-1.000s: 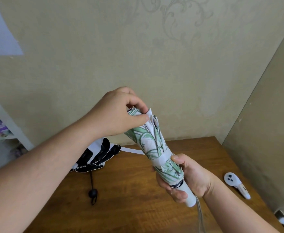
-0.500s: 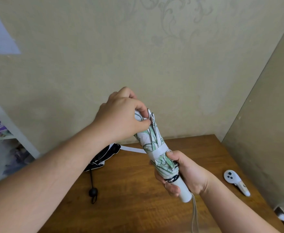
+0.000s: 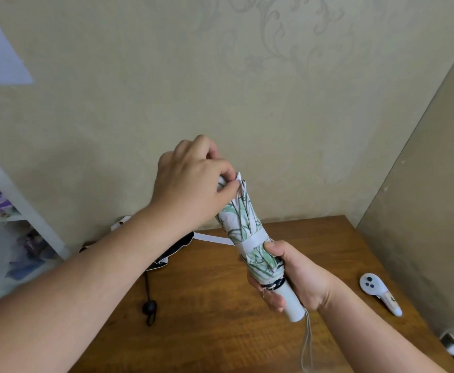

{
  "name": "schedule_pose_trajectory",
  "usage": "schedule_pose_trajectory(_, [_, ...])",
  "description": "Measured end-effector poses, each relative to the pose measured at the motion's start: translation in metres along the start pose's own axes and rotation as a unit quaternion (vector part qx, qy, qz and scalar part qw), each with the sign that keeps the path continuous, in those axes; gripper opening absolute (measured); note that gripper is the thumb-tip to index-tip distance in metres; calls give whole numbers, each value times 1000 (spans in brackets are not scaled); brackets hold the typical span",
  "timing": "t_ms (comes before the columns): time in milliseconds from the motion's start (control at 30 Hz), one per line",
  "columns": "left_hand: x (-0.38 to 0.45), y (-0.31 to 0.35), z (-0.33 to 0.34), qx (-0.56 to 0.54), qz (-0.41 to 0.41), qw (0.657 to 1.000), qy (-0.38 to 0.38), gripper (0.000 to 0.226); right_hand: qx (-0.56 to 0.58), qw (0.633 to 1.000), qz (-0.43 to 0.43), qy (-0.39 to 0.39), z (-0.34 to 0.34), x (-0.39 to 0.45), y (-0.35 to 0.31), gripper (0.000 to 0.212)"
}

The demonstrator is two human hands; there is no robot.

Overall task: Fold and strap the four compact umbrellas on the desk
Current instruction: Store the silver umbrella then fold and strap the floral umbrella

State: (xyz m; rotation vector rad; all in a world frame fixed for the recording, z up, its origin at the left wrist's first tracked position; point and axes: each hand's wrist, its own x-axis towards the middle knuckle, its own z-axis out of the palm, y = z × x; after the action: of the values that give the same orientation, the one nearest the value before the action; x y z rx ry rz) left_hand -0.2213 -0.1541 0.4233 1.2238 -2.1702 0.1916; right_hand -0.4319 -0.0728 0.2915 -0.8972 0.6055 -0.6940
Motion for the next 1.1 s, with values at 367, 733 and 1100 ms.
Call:
schedule_pose_trajectory(367, [17, -16, 25, -293, -193, 924, -154, 22, 91, 994, 63, -12, -13, 7, 8, 51])
schedule_pose_trajectory(733, [18, -13, 21, -249, -167, 945, -128, 18, -15, 992, -29, 120, -2, 0, 6, 58])
schedule_pose_trajectory(1100, [13, -17, 13, -354, -185, 899, -180, 18, 103, 992, 35, -62, -16, -2, 14, 52])
